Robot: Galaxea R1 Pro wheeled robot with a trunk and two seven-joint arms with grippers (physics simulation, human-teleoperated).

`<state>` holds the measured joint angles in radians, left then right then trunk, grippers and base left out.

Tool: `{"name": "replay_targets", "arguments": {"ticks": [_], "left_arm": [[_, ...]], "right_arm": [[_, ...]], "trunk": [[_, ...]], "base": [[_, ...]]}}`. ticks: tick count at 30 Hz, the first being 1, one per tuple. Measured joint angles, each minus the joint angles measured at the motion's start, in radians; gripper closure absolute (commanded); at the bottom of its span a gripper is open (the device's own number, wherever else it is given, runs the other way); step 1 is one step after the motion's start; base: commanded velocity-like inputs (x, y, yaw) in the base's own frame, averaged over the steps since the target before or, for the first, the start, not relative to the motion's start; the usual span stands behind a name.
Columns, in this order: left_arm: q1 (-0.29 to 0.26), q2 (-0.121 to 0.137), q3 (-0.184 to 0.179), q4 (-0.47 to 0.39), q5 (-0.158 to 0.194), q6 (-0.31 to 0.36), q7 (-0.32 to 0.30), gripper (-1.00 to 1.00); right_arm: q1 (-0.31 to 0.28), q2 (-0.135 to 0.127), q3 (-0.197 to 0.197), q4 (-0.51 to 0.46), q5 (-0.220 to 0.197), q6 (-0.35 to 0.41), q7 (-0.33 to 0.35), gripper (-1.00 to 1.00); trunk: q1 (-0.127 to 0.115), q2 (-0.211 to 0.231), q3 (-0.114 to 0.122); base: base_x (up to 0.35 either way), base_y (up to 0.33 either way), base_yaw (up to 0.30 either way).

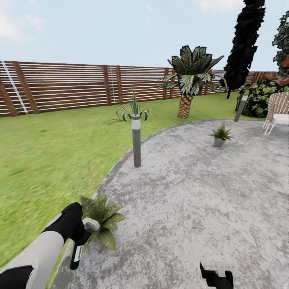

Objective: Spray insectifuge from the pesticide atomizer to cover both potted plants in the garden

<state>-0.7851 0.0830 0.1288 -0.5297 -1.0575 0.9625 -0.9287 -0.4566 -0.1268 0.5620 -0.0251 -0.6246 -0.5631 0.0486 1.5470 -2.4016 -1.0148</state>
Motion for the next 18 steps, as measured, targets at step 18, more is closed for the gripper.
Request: {"name": "replay_targets", "arguments": {"ticks": [18], "left_arm": [[0.002, -0.011, 0.011, 0.006, 0.016, -0.159, -0.001, 1.0]], "right_arm": [[0.0, 0.0, 0.0, 0.0, 0.0, 0.0, 0.0, -1.0]], "trunk": [[0.0, 0.0, 0.0]], "base": [[-0.324, 0.017, 0.0]]}}
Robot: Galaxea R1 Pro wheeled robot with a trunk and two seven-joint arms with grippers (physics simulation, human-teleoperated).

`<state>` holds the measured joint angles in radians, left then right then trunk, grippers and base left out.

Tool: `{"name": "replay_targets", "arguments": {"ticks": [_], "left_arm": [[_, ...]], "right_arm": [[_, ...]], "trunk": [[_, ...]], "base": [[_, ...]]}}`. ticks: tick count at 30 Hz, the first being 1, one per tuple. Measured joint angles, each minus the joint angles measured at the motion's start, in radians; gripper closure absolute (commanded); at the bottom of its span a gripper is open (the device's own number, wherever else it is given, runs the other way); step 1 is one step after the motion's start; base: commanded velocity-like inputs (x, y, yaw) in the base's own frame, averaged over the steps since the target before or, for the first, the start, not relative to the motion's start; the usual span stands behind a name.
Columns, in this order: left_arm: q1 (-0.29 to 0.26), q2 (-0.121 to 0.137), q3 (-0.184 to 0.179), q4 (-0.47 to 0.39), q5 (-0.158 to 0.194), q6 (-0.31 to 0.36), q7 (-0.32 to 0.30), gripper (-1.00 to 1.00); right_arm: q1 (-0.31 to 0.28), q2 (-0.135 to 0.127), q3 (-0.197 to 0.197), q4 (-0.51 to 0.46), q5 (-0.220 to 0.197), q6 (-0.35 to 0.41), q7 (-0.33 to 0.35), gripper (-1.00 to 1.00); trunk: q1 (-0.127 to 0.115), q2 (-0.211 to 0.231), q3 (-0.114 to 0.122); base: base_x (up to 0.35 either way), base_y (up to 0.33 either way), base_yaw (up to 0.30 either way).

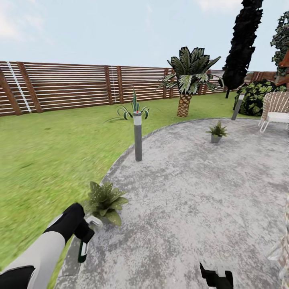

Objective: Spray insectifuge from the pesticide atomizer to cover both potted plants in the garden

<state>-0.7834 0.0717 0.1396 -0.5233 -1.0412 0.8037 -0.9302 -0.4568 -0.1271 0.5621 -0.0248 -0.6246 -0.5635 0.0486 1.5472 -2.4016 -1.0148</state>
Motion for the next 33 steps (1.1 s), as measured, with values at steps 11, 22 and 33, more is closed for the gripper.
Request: {"name": "replay_targets", "arguments": {"ticks": [11, 22, 33], "left_arm": [[0.0, -0.005, 0.078, -0.001, -0.001, -0.306, -0.005, 1.0], [0.038, 0.01, 0.138, 0.049, -0.005, -0.632, -0.009, 1.0], [0.037, 0.003, 0.003, 0.089, -0.041, -0.742, -0.087, 1.0]], "right_arm": [[0.0, -0.001, 0.001, -0.001, 0.002, 0.0, 0.0, -1.0], [-0.034, -0.01, 0.165, -0.202, 0.389, 0.107, 0.221, -1.0], [-0.16, 0.002, 0.167, -0.479, 0.574, 0.264, 0.572, 1.0]], "trunk": [[0.0, 0.0, 0.0], [0.0, 0.0, 0.0], [-0.001, 0.0, 0.0]], "base": [[-0.338, 0.0, 0.0], [-0.289, 0.0, 0.0], [-0.004, 0.0, 0.0]]}}
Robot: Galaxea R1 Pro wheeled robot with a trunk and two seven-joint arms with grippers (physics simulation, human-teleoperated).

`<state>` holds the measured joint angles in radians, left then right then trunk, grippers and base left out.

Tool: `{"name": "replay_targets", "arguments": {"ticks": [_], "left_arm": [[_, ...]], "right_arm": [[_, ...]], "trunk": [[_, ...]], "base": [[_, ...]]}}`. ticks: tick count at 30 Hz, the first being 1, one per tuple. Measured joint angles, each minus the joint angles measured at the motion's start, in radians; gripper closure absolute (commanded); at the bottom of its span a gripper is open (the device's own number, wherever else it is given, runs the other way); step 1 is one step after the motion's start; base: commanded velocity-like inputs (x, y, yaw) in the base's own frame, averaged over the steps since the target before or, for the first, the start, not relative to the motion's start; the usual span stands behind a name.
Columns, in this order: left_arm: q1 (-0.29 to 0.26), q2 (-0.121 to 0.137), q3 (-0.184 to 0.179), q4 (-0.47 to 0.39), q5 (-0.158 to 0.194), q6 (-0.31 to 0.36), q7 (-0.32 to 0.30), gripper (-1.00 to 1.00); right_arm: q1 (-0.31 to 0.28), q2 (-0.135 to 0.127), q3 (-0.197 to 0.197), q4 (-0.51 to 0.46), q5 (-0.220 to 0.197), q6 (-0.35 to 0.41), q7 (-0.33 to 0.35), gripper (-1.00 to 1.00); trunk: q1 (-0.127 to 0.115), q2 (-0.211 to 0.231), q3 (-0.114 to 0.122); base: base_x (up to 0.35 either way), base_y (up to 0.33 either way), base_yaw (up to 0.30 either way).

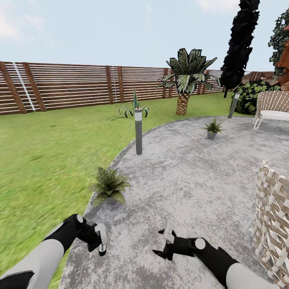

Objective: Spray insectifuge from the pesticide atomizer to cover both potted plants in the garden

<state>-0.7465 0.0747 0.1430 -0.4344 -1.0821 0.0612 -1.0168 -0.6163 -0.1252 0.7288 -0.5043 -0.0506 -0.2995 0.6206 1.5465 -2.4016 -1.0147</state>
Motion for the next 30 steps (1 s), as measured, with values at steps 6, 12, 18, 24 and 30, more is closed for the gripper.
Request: {"name": "replay_targets", "arguments": {"ticks": [6, 12, 18, 24, 30], "left_arm": [[0.0, -0.027, -0.017, 0.0, -0.002, 0.0, -0.012, 1.0], [-0.001, -0.078, -0.074, 0.001, -0.002, 0.0, -0.014, 1.0], [-0.001, -0.123, -0.088, 0.0, 0.0, 0.0, -0.013, 1.0], [-0.001, -0.139, -0.089, 0.001, 0.01, -0.061, -0.014, 1.0], [-0.001, -0.173, -0.089, 0.001, 0.01, -0.067, -0.014, 1.0]], "right_arm": [[-0.02, 0.016, 0.0, -0.03, 0.007, 0.01, 0.038, 1.0], [-0.033, 0.061, 0.0, -0.057, 0.007, 0.012, 0.059, 1.0], [-0.055, 0.084, 0.0, -0.056, 0.008, 0.014, 0.095, 1.0], [-0.056, 0.083, 0.0, -0.051, 0.009, 0.014, 0.096, 1.0], [-0.056, 0.082, 0.0, -0.05, 0.01, 0.013, 0.096, 1.0]], "trunk": [[0.0, 0.0, 0.0], [0.0, 0.0, 0.0], [0.0, 0.0, 0.0], [0.0, 0.0, 0.0], [0.0, 0.0, 0.0]], "base": [[0.0, 0.0, 0.0], [0.0, 0.0, 0.0], [0.0, 0.0, 0.0], [0.0, 0.0, 0.0], [0.0, 0.0, 0.0]]}}
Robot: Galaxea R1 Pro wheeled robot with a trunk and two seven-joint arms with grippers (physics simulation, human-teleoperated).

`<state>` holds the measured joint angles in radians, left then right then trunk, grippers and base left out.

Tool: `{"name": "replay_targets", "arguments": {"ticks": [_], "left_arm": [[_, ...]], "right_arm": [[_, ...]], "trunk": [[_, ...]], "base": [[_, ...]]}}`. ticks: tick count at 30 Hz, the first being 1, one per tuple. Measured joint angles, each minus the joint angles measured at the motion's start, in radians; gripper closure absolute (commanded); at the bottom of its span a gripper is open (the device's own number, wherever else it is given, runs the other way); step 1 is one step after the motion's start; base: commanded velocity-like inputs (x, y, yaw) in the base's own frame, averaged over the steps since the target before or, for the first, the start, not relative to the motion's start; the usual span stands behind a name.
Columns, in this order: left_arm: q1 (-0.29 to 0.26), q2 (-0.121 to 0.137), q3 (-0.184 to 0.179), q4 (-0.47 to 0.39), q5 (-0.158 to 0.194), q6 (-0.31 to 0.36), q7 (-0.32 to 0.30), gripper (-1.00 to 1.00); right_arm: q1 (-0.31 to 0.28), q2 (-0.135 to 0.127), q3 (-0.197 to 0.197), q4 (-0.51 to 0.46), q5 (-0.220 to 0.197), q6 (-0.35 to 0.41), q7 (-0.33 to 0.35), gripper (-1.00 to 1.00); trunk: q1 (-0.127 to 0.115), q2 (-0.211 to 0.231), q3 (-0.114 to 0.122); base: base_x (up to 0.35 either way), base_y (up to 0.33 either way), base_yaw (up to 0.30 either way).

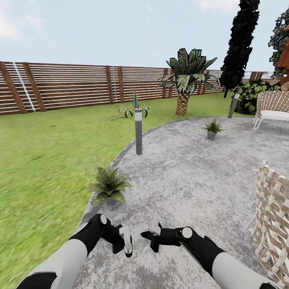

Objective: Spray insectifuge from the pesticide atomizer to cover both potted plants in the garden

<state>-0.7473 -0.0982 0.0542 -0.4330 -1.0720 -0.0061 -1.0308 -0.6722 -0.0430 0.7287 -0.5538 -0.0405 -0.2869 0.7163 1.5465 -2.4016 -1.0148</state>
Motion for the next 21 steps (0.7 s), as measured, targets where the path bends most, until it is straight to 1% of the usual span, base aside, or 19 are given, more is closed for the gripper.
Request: {"name": "replay_targets", "arguments": {"ticks": [2, 5, 7, 8, 12, 17, 21], "left_arm": [[0.0, -0.008, 0.001, 0.0, 0.0, -0.003, 0.0, 1.0], [0.001, -0.013, 0.0, 0.01, -0.001, -0.006, -0.003, 1.0], [0.001, -0.023, 0.0, 0.032, -0.002, -0.01, -0.003, 1.0], [0.001, -0.029, 0.0, 0.035, -0.002, -0.011, -0.003, 1.0], [0.001, -0.041, 0.0, 0.035, -0.002, -0.012, -0.003, 1.0], [-0.001, -0.05, 0.0, 0.035, -0.002, -0.012, -0.003, 1.0], [-0.003, -0.05, 0.0, 0.033, -0.001, -0.011, -0.013, 1.0]], "right_arm": [[0.0, 0.0, 0.0, 0.0, 0.0, 0.0, 0.0, 1.0], [0.0, 0.0, 0.0, 0.001, 0.0, 0.0, 0.0, 1.0], [0.0, -0.001, 0.0, 0.002, 0.0, 0.0, 0.0, 1.0], [0.0, -0.001, 0.0, 0.003, 0.0, 0.0, 0.0, 1.0], [0.0, -0.001, 0.0, 0.003, 0.001, 0.0, 0.0, 1.0], [0.0, -0.001, 0.0, 0.004, 0.001, 0.0, 0.0, 1.0], [0.0, -0.002, 0.0, 0.005, 0.001, 0.0, 0.0, 1.0]], "trunk": [[0.0, 0.0, 0.0], [0.0, 0.0, 0.0], [0.0, 0.0, 0.0], [0.0, 0.0, 0.0], [0.0, 0.0, 0.0], [0.0, 0.0, 0.0], [0.0, 0.0, 0.0]], "base": [[0.0, 0.0, 0.0], [0.0, 0.0, 0.0], [0.0, 0.0, 0.0], [0.0, 0.0, 0.0], [0.0, 0.0, 0.0], [0.0, 0.0, 0.0], [0.0, 0.0, 0.0]]}}
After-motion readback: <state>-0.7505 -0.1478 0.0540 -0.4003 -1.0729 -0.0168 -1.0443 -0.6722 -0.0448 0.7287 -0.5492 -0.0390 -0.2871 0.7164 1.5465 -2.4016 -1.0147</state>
